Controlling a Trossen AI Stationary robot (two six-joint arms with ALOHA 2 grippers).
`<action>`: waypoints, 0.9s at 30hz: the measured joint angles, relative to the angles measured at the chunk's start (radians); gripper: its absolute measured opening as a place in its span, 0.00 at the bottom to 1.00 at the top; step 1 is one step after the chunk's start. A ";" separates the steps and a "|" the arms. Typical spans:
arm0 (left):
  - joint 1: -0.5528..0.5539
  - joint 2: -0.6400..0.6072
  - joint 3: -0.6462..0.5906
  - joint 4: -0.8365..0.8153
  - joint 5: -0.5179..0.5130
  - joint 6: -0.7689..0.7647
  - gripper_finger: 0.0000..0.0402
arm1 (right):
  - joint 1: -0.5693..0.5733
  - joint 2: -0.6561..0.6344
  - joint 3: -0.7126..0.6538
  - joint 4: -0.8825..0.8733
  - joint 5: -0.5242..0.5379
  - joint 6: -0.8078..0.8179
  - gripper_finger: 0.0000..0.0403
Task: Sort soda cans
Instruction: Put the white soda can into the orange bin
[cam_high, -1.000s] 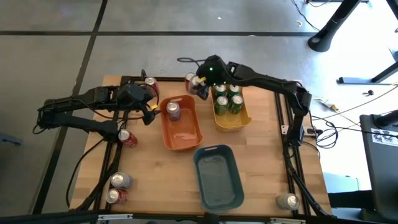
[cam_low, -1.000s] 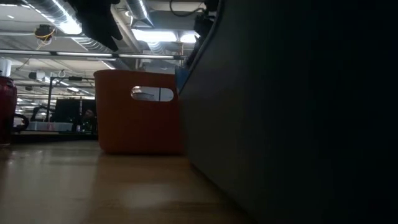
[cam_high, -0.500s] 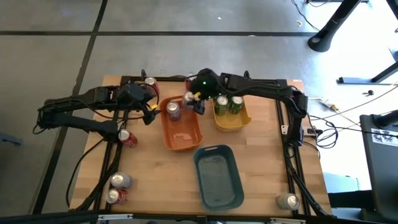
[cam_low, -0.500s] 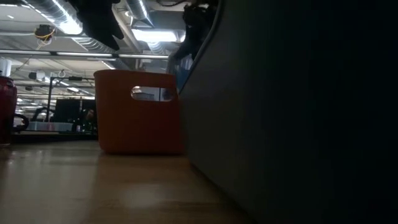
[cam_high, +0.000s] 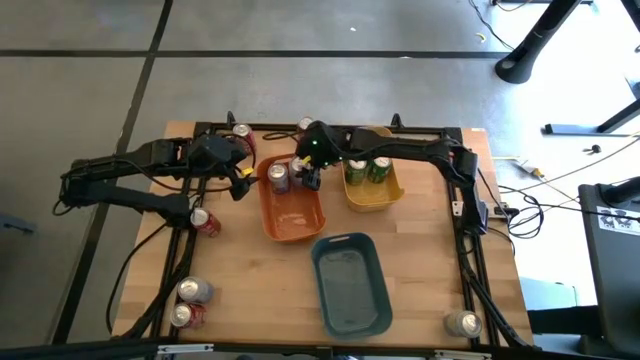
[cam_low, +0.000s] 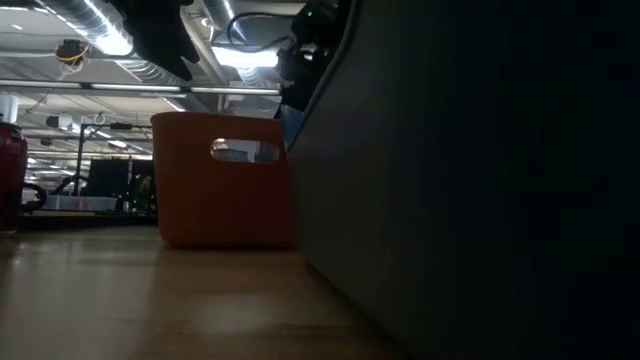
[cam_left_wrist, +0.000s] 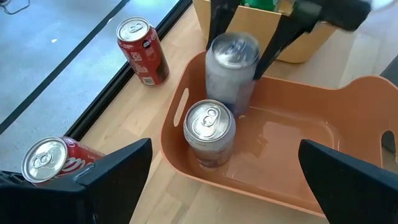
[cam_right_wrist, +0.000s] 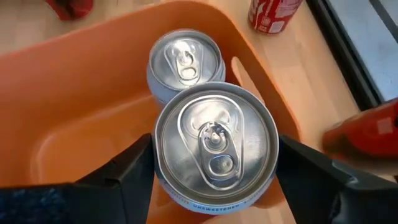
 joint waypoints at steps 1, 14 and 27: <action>0.000 0.000 0.000 0.000 0.000 0.000 0.97 | 0.000 0.008 0.000 0.002 0.001 0.000 0.67; 0.000 0.000 0.000 0.000 0.000 0.000 0.97 | 0.000 0.077 -0.001 0.020 0.008 0.016 0.69; 0.000 0.000 0.000 0.000 0.000 0.003 0.97 | 0.000 0.062 0.000 0.008 0.030 -0.011 0.88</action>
